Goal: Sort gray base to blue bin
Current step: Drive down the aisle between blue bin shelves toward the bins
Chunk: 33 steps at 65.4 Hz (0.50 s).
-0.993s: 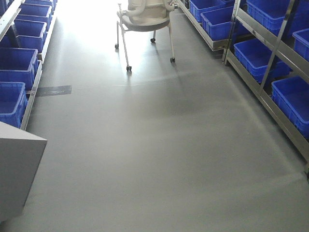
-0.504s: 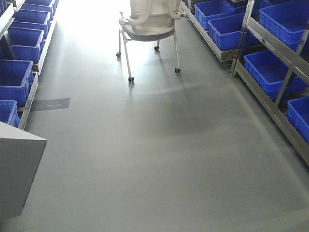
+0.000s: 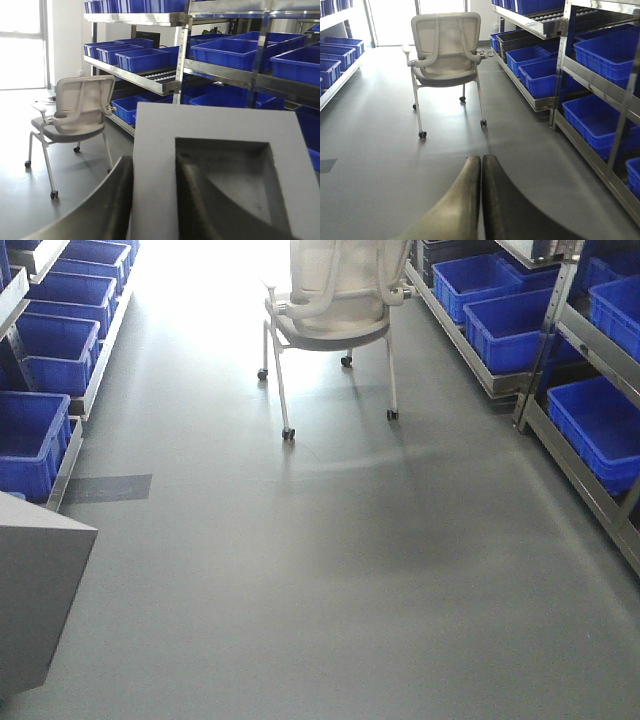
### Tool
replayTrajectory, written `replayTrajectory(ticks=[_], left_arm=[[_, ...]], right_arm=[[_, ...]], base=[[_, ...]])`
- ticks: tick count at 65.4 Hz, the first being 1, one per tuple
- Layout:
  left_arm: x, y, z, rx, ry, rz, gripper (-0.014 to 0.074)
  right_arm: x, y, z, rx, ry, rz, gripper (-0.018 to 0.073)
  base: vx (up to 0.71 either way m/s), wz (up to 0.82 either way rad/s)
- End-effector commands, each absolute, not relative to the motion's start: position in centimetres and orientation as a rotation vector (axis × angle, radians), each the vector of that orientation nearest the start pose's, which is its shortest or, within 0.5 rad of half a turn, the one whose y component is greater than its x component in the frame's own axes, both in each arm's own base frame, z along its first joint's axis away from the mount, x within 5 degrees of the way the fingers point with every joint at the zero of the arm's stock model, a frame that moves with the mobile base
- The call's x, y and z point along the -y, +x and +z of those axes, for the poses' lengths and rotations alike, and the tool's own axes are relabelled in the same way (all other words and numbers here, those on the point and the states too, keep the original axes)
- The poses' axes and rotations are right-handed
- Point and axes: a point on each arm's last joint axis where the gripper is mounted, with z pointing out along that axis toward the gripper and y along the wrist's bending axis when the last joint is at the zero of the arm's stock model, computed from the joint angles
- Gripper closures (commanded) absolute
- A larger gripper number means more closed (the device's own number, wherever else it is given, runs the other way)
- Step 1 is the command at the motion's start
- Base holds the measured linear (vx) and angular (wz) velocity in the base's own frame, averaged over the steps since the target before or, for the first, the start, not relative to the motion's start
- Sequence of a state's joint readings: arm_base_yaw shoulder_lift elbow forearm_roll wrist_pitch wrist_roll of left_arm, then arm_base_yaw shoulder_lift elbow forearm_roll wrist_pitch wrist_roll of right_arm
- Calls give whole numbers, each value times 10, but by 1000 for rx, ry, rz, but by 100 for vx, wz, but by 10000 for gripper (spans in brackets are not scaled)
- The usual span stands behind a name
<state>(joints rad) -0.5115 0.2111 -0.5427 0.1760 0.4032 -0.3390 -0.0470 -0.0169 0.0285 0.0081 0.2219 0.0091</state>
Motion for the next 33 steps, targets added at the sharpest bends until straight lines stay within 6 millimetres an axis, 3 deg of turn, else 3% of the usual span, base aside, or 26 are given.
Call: replayTrajectory(ticks=[1,33], left_arm=[[16,38,361,-1440,200,-532,451],[16,38,361,-1440,200,-532,451]], right_arm=[[3,56,191,-1644,39,-36,564],[3,56,191,-1644,39,-36,564]], base=[[44,7],[42,4]])
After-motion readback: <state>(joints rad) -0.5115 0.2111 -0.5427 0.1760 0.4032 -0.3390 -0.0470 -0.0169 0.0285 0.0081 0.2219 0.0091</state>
